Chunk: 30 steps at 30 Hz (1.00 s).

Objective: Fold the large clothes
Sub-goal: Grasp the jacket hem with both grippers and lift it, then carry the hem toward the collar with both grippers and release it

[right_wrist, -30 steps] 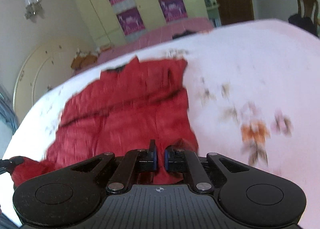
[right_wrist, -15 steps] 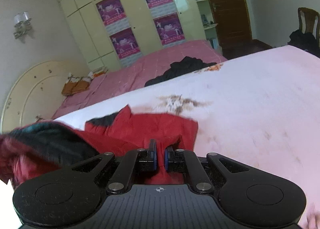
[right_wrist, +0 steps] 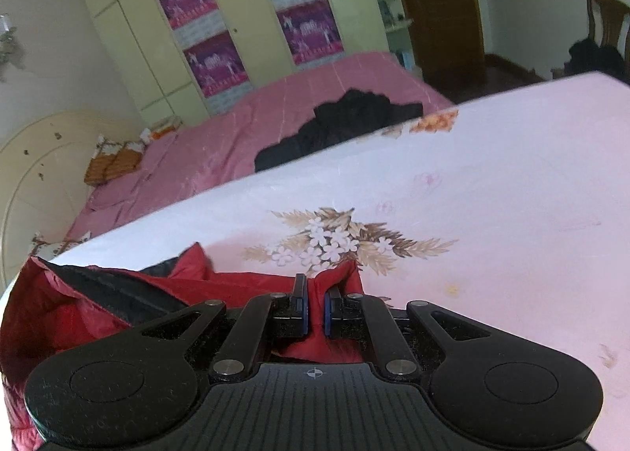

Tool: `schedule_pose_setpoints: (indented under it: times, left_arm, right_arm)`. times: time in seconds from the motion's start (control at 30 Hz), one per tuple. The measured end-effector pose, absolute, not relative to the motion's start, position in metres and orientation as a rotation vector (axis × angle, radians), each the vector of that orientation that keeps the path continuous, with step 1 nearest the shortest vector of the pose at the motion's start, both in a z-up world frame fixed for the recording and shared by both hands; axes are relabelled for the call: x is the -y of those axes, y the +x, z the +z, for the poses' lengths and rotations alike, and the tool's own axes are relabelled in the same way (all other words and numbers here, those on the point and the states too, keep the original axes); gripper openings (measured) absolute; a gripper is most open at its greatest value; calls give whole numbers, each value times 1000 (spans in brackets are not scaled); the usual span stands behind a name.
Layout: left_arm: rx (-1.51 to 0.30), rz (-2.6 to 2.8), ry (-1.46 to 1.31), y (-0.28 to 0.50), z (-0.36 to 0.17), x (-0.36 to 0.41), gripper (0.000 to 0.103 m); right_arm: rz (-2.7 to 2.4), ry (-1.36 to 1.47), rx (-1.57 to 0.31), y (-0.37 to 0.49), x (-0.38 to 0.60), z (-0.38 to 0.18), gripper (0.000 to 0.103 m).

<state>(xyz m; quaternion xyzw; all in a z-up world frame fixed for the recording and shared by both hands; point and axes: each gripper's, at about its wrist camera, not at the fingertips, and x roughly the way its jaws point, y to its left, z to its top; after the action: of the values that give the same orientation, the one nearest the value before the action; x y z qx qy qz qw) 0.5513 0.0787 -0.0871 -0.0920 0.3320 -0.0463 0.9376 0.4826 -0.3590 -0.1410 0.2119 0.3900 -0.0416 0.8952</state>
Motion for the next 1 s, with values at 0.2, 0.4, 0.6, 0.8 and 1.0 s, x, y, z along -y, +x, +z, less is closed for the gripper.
schedule_pose_setpoints:
  times: [0.2,0.4,0.6,0.8,1.0]
  left_arm:
    - [-711,-56,-167,575,-109,-77,10]
    - [-772,-23,-137,594,-123,-72,15]
    - [-744,-34,-259,593,-110,-87,26]
    - [-611,-12,-228,579,-94,-78,96]
    - [-541,-58,-88,558,-83,-58,92]
  right_arm:
    - [-104,468,-849,503,366,-166,7]
    - [-102,506,-869,517,369,-176,7]
    - [-94,598,-803,516,379,-166,54]
    - [-142,521,-720,511,374,-145,94]
    - [-120,349,-682,494,347,-128,74]
